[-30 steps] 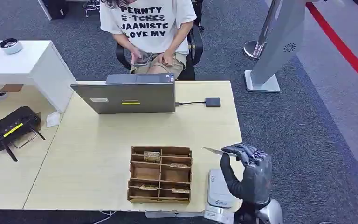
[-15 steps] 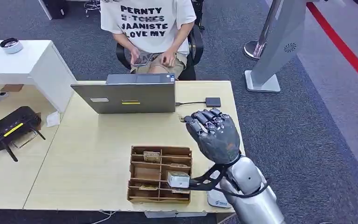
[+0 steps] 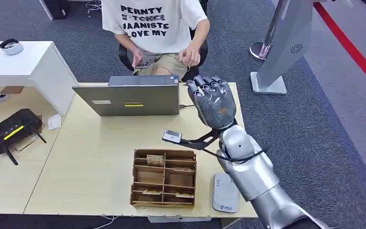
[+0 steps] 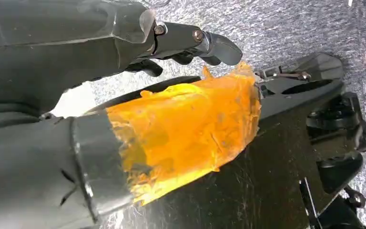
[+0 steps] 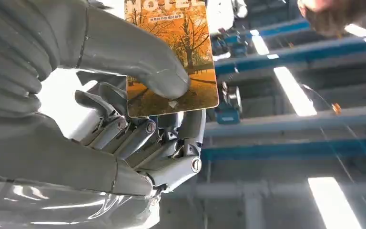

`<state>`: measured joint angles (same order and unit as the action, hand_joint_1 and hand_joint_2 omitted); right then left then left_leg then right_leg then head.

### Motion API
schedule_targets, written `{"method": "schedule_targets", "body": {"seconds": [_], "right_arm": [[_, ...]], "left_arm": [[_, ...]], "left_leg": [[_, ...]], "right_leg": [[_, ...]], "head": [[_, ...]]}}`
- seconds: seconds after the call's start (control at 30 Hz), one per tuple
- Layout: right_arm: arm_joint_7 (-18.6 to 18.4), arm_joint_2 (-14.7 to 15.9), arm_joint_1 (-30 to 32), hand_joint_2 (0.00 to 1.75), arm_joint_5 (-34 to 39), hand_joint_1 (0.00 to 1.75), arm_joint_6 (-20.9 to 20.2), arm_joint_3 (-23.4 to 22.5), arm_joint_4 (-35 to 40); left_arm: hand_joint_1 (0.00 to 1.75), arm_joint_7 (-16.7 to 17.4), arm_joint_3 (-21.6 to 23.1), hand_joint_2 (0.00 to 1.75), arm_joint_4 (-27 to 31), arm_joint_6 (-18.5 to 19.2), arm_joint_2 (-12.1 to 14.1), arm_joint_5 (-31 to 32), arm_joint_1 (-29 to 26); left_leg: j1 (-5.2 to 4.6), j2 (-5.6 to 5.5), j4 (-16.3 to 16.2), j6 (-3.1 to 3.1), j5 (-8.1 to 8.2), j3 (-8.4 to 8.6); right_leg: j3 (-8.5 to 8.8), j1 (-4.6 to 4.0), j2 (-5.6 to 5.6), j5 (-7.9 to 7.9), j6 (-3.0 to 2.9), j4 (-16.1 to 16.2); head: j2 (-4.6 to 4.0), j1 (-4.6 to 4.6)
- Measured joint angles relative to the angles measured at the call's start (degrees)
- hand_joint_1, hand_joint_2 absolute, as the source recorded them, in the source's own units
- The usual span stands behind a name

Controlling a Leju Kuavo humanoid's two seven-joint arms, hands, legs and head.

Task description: Pass the card to the sensor for recognition and then transmit it.

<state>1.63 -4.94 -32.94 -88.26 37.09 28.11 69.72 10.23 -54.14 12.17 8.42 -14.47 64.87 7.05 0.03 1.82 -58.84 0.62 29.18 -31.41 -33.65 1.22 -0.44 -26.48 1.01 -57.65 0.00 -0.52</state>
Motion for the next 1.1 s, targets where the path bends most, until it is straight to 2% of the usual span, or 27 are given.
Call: {"method": "schedule_targets", "body": {"seconds": [0.07, 0.2, 0.37, 0.7, 0.73, 0.8, 0.83, 0.97, 1.1], "right_arm": [[-2.0, 0.1, -1.9, 1.75, 0.0, 1.75, 0.0, 1.9, -3.3], [-3.5, 0.4, -4.1, 1.75, 0.0, 1.75, 0.0, 4.3, -7.5], [-7.8, 0.6, -7.2, 1.75, 0.0, 1.75, 0.0, 7.1, -13.3], [-10.5, 0.8, -9.8, 1.75, 0.0, 1.75, 0.0, 9.3, -18.3], [-10.7, 0.9, -9.9, 1.75, 0.0, 0.91, 0.0, 9.6, -18.4], [-11.0, 1.1, -10.0, 1.75, 0.0, 0.0, 0.0, 9.9, -18.7], [-11.4, 1.1, -10.0, 0.0, 0.0, 0.0, 0.0, 10.0, -18.7], [-14.2, 1.4, -10.5, 0.0, 0.2, 0.0, 0.0, 11.9, -19.0], [-13.2, 1.4, -10.5, 0.0, 0.0, 0.0, 0.0, 12.2, -19.1]], "left_arm": [[0.0, 0.1, 0.2, 0.0, 0.0, 0.1, 0.0, 0.0, 0.2], [0.0, 0.1, 0.4, 0.0, 0.0, 0.2, 0.0, 0.1, 0.2], [0.0, 0.5, 1.3, 0.0, 0.0, 0.4, 0.0, 0.5, 0.3], [0.0, 0.7, 1.4, 0.0, 0.0, 0.4, 0.0, 0.5, 0.3], [0.0, 0.7, 1.4, 0.0, 0.0, 0.4, 0.0, 0.5, 0.3], [0.0, 0.7, 1.4, 0.0, 0.0, 0.4, 0.0, 0.5, 0.3], [0.0, 0.7, 1.4, 0.0, 0.0, 0.4, 0.0, 0.5, 0.3], [0.0, 0.7, 1.4, 0.0, 0.0, 0.4, 0.0, 0.4, 0.3], [0.0, 0.7, 1.6, 0.0, 0.0, 0.3, 0.0, 0.1, 0.3]], "left_leg": [[0.0, 0.0, 0.0, 0.0, 0.0, 0.01], [0.0, -0.02, 0.0, 0.0, 0.0, -0.02], [-0.01, -0.01, 0.0, 0.0, 0.01, -0.02], [-0.01, -0.02, 0.0, 0.0, 0.01, -0.02], [-0.01, -0.01, 0.0, 0.0, 0.01, -0.02], [-0.01, -0.01, 0.0, 0.0, 0.01, -0.02], [-0.01, -0.01, 0.0, 0.0, 0.01, -0.02], [0.0, -0.01, 0.0, 0.0, 0.01, -0.02], [-0.01, -0.01, 0.0, 0.0, 0.01, -0.02]], "right_leg": [[-0.01, 0.0, 0.01, 0.0, 0.0, 0.0], [-0.02, -0.01, -0.01, 0.0, 0.0, 0.0], [-0.04, 0.0, 0.0, -0.01, 0.0, 0.0], [-0.04, -0.01, -0.01, 0.0, 0.0, 0.0], [-0.04, -0.01, 0.0, 0.0, 0.0, 0.0], [-0.04, -0.01, 0.01, 0.0, 0.0, 0.0], [-0.05, -0.01, 0.01, -0.01, 0.0, 0.0], [-0.06, -0.01, 0.01, -0.01, 0.0, 0.0], [-0.05, -0.01, 0.0, -0.01, 0.0, 0.0]], "head": [[0.0, 0.0], [0.0, 0.0], [0.0, 0.02], [0.0, 0.02], [0.0, 0.0], [0.0, 0.02], [0.0, 0.02], [0.0, 0.02], [0.0, 0.02]]}}
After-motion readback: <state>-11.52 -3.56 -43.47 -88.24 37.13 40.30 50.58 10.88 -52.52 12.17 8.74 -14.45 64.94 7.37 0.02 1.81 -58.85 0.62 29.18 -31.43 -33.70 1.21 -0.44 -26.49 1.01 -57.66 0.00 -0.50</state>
